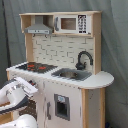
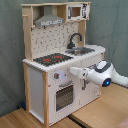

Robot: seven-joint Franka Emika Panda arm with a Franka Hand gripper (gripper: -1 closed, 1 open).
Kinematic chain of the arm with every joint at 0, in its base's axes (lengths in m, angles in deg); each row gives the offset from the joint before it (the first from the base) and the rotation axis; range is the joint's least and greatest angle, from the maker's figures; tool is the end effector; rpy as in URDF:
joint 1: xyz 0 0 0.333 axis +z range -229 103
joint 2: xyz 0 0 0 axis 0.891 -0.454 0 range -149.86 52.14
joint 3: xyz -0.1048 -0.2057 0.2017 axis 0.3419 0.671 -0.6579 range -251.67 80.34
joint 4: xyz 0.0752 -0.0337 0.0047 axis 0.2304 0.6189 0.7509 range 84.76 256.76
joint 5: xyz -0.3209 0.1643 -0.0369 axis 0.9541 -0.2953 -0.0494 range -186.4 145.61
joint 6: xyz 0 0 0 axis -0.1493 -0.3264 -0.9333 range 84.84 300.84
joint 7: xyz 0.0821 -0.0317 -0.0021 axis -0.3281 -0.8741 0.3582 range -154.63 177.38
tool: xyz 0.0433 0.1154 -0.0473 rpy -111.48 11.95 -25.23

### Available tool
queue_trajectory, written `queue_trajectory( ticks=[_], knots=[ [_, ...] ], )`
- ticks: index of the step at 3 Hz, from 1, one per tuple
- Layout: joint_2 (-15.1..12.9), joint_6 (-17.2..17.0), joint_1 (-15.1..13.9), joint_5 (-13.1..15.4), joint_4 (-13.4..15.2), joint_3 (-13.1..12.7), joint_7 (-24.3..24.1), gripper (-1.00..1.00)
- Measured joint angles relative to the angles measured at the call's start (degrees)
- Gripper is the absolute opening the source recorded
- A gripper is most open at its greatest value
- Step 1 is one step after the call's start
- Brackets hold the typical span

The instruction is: Play with the kitchen

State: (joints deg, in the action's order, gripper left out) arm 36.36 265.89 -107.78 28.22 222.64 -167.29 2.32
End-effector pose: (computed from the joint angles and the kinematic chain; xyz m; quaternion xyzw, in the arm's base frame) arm 0.3419 0.3609 0.3403 0.3859 0.5825 0.3186 0.6405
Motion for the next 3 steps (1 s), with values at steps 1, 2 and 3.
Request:
queue_trajectory(
  ticks=[1,2,3],
  knots=[
    [0.0,-0.6,0.02,0.0,-0.25,-0.12,6.31,-1.0],
    [0.0,-1.07,0.03,0.0,-0.49,-0.28,13.15,-1.0],
    [0.0,-1.3,0.05,0.0,-0.66,-0.36,19.72,-1.0]
  ],
)
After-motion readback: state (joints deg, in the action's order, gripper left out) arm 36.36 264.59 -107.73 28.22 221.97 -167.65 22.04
